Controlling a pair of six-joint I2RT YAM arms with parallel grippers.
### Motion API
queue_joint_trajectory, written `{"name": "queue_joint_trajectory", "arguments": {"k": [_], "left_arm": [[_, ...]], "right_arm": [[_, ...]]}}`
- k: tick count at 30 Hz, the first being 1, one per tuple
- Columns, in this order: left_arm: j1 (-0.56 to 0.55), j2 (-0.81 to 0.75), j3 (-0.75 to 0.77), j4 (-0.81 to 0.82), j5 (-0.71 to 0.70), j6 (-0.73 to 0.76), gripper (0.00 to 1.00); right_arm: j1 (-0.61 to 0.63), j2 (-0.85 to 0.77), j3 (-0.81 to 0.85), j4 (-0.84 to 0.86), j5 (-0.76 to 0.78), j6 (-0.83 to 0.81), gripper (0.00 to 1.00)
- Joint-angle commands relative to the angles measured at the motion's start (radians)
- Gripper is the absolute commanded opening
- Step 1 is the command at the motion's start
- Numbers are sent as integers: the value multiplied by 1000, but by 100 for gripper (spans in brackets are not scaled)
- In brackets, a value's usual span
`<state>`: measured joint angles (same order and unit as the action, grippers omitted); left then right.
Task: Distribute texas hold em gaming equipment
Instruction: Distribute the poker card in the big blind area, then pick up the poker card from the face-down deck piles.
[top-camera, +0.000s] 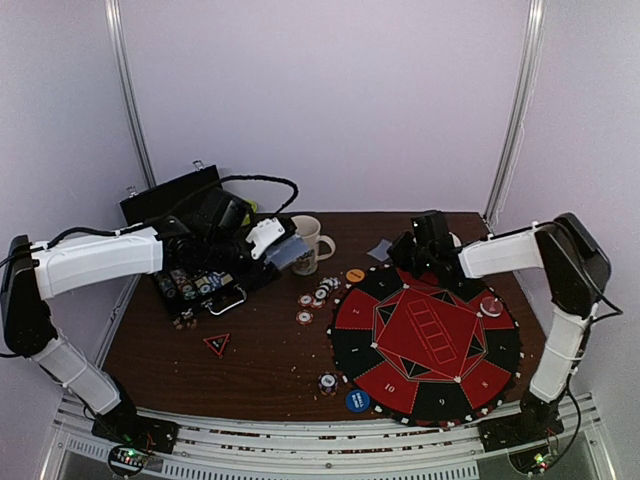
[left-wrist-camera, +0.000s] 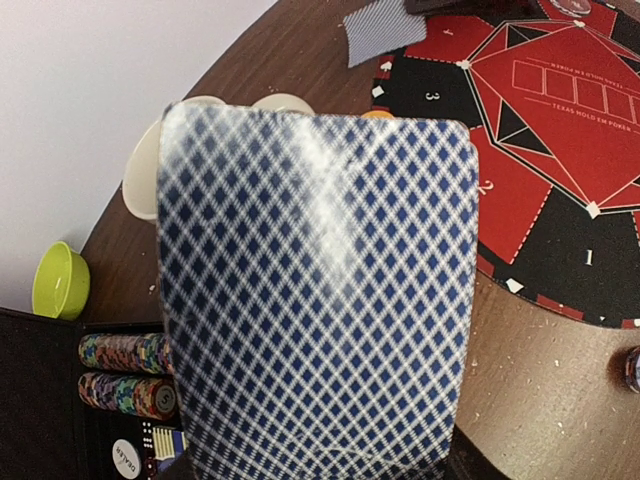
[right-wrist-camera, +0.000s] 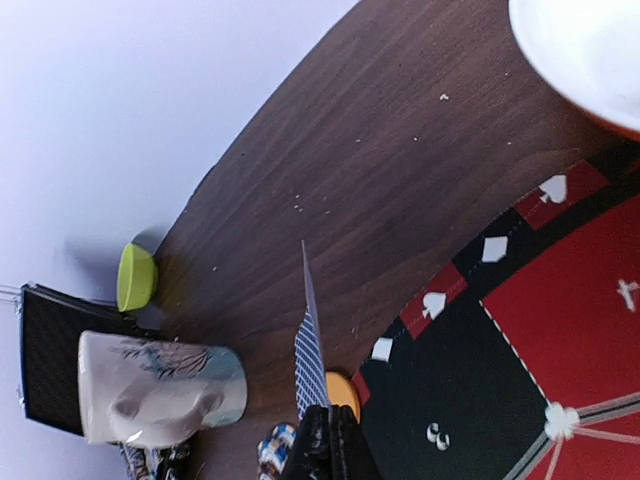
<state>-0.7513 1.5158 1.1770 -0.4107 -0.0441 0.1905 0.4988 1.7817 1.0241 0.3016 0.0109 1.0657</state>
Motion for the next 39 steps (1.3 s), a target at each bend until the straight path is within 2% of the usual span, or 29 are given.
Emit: {"name": "queue_joint_trajectory", "arguments": {"k": [1, 5, 10, 12, 13, 16, 18, 19, 20, 22, 24, 26, 28, 32, 35, 39], "left_arm": [[7, -27, -13, 57, -9, -6, 56], [7, -15, -12, 57, 8, -5, 56], [9, -7, -14, 57, 9, -1, 56], [11, -5, -14, 57, 10, 3, 56], [13, -4, -14, 58, 11, 3, 56], [16, -2, -13, 57, 18, 3, 56], [17, -3, -14, 56, 29, 7, 56], [16, -4, -14, 57, 32, 11, 56], [16, -7, -14, 55, 35, 14, 56], [17, -13, -16, 55, 37, 22, 56], [17, -19, -21, 57, 39, 32, 56], [17, -26, -25, 56, 47, 43, 56], [16, -33, -27, 56, 61, 54, 56], [17, -40, -34, 55, 74, 68, 56], [17, -39, -35, 55, 79, 70, 56], [16, -37, -34, 55, 79, 73, 56]], "right_arm": [[-2, 231, 214, 102, 103, 110, 0], [-6, 359, 292, 84, 116, 182, 0], [-8, 385, 282, 44, 131, 211, 0], [-8, 375, 285, 21, 93, 179, 29], [-8, 361, 289, -4, 78, 150, 39], [-3, 268, 262, -78, 87, 73, 57], [8, 144, 207, -116, 133, 6, 79], [17, 94, 198, -141, 154, -51, 94], [37, 47, 196, -169, 165, -121, 100], [75, -29, 212, -168, 89, -347, 100], [98, -76, 253, -184, -148, -577, 100], [102, -87, 321, -227, -464, -638, 100], [110, -68, 403, -299, -634, -642, 100], [162, -9, 531, -416, -690, -688, 96], [185, 64, 617, -503, -707, -722, 89], [206, 139, 697, -590, -701, -766, 87]]}}
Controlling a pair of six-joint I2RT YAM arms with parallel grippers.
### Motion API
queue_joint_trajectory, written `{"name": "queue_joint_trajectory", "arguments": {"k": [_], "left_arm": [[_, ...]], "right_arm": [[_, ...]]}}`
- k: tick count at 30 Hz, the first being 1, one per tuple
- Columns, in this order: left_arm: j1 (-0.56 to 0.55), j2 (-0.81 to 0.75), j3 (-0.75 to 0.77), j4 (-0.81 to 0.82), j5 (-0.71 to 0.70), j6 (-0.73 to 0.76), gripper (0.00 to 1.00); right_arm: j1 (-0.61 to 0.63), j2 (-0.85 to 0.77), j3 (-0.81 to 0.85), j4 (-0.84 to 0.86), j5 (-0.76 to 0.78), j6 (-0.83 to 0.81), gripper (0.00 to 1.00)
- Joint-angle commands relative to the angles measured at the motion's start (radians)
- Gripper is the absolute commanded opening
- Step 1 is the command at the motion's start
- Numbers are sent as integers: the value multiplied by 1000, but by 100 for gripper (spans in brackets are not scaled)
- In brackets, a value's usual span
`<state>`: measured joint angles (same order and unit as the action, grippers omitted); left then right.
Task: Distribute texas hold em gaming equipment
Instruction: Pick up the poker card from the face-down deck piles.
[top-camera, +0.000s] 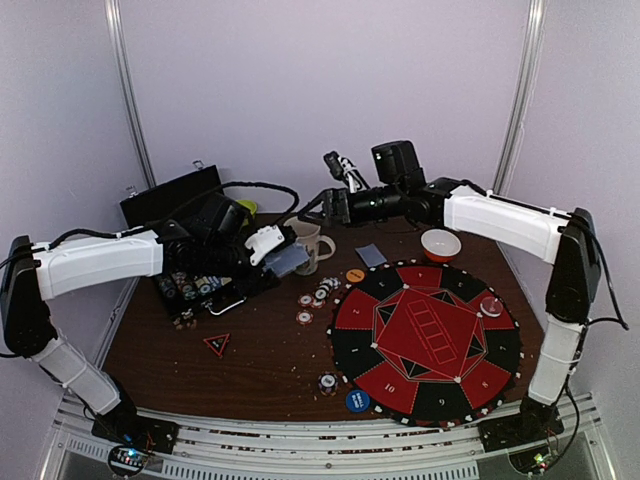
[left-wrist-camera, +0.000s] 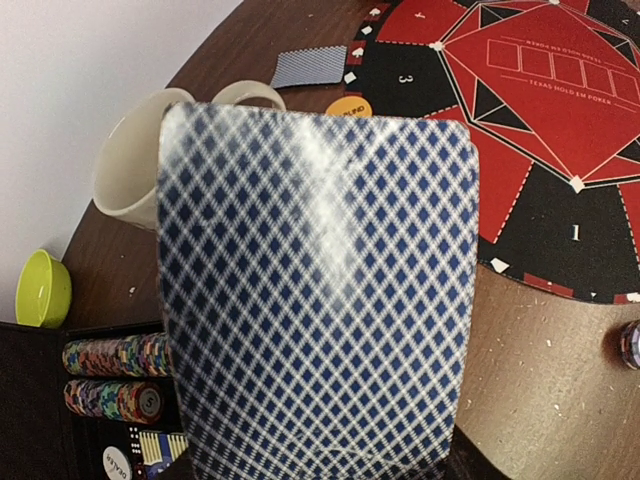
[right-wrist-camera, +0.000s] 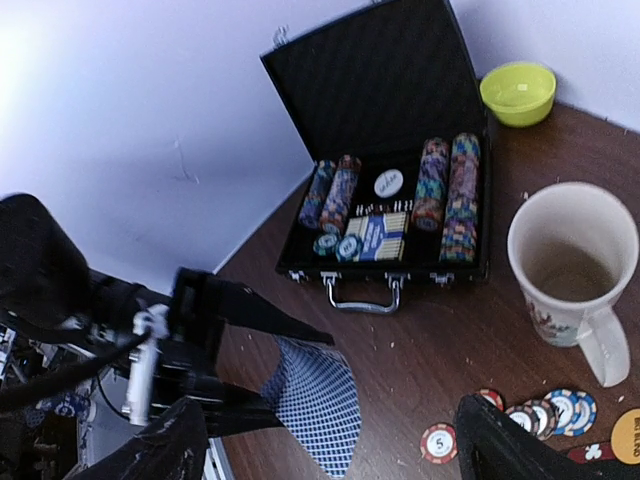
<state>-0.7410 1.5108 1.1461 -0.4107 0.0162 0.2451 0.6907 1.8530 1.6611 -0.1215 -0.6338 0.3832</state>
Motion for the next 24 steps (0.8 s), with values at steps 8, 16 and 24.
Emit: {"name": "queue_joint_trajectory", "arguments": {"k": [8, 16, 24], "left_arm": [[6, -29, -4, 56, 30, 19, 56], [6, -25, -2, 55, 35, 16, 55], [5, -27, 0, 60, 42, 10, 54]], "right_arm": [[52, 141, 115, -201, -43, -115, 85], [61, 222, 239, -342, 66, -169, 73], [71, 220, 249, -379, 123, -187, 56]]}}
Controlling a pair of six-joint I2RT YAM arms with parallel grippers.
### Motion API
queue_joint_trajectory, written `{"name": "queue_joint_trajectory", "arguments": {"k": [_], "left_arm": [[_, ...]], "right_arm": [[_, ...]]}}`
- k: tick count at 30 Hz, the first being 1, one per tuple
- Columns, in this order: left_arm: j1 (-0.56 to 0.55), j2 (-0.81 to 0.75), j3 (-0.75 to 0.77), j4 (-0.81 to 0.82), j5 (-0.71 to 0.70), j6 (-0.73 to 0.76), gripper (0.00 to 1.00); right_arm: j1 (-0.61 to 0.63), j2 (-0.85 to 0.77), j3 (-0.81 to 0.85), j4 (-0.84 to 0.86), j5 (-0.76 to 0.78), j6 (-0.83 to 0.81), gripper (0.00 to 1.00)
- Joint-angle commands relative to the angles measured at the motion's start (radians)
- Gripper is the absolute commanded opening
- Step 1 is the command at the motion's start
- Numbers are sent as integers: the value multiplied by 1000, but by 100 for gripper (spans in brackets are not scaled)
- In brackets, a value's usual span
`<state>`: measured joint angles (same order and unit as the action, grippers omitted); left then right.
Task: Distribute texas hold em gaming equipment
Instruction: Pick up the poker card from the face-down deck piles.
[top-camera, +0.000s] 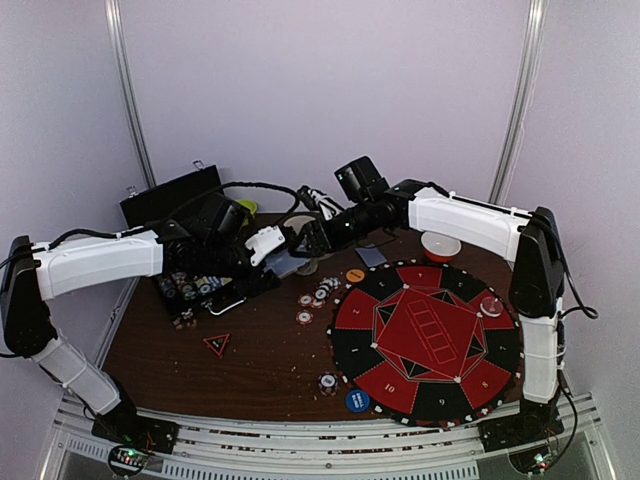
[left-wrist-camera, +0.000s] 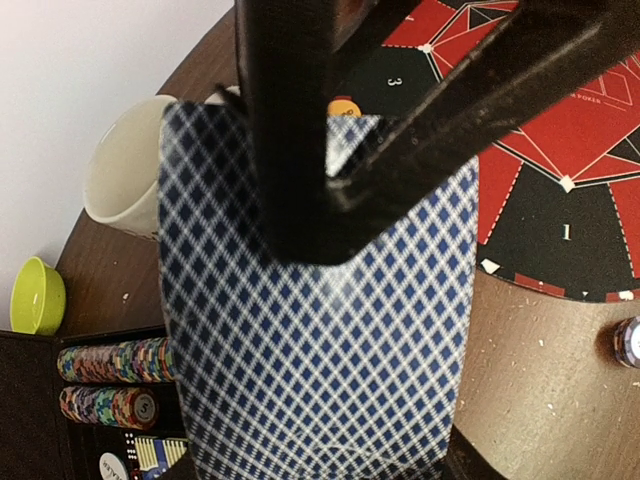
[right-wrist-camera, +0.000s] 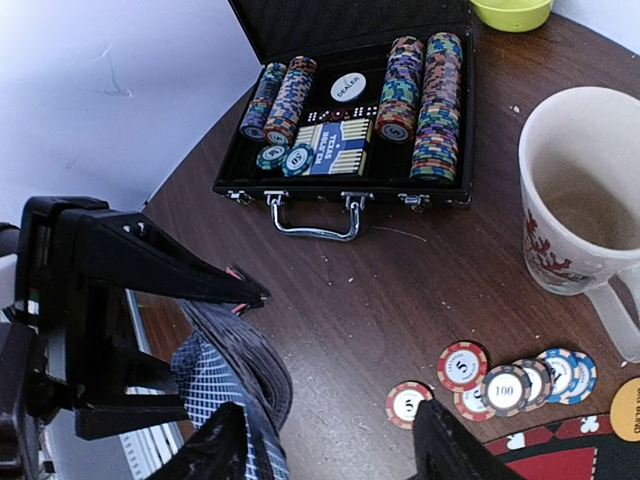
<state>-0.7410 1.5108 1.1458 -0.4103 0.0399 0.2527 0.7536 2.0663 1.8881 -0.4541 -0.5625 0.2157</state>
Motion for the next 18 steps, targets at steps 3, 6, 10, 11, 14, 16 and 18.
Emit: {"name": "queue_joint_trajectory", "arguments": {"k": [3, 6, 10, 11, 14, 16, 18], "left_arm": [[6, -29, -1, 62, 22, 3, 53], [6, -27, -3, 62, 20, 4, 53], [6, -25, -3, 61, 18, 4, 53], [6, -26, -3, 61, 18, 5, 53], [6, -24, -3, 60, 18, 4, 53], [6, -24, -3, 60, 18, 4, 53], [6, -26, -3, 61, 18, 5, 53]], "right_arm": [[8, -5, 23, -47, 69, -20, 49], [7, -17, 29, -50, 75, -20, 39], [7, -32, 34, -68, 83, -25, 30], [8, -35, 34, -73, 87, -25, 28], [8, -46, 34, -88, 95, -30, 22], [8, -54, 33, -100, 107, -33, 16], [8, -61, 32, -111, 117, -36, 13]]}}
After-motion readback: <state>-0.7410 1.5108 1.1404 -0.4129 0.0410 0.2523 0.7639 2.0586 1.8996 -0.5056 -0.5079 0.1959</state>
